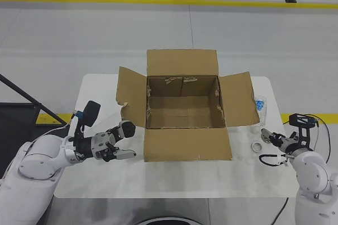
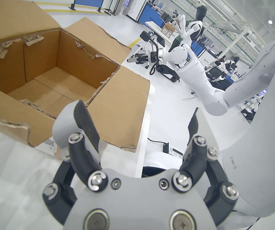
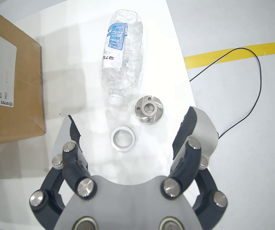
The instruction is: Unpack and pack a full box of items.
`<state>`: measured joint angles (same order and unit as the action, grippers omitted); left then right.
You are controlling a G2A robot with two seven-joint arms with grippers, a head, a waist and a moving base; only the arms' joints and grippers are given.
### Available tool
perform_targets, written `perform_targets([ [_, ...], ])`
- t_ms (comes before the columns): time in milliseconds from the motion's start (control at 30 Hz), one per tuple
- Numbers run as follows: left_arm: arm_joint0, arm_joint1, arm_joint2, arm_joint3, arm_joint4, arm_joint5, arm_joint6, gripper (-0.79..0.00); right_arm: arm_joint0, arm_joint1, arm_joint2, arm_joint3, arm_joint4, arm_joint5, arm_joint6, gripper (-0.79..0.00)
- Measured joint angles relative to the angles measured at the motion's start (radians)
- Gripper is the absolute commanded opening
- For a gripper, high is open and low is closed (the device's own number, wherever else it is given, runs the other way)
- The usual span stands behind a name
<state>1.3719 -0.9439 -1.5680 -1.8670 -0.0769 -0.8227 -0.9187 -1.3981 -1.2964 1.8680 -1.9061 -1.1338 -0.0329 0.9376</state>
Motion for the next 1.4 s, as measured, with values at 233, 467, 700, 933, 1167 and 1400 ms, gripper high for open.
perform_targets([
  [233, -0.025, -0.002, 0.029, -0.008, -0.04, 0.054, 0.045, 0.0, 0.003, 0.011, 0.03, 0.005, 0.074, -0.125, -0.041, 0.0],
  [467, -0.058, 0.002, 0.033, 0.02, -0.062, 0.063, 0.043, 0.0, -0.031, 0.039, 0.104, -0.025, 0.178, -0.417, -0.031, 0.0],
  [700, 0.01, 0.011, -0.019, 0.035, -0.091, -0.002, 0.046, 0.0, -0.123, 0.067, 0.152, -0.115, 0.164, -0.74, -0.085, 0.0],
  [933, 0.06, 0.02, -0.028, 0.027, -0.194, -0.071, 0.003, 0.0, -0.144, 0.076, 0.165, -0.124, 0.171, -0.825, -0.104, 0.0],
  [1167, 0.059, 0.02, -0.028, 0.027, -0.191, -0.07, 0.005, 0.0, -0.147, 0.076, 0.158, -0.124, 0.167, -0.822, -0.111, 0.0],
  [1400, 0.063, 0.016, -0.023, 0.023, -0.175, -0.043, 0.079, 0.0, -0.102, 0.095, 0.086, -0.066, 0.091, -0.774, -0.033, -0.206],
])
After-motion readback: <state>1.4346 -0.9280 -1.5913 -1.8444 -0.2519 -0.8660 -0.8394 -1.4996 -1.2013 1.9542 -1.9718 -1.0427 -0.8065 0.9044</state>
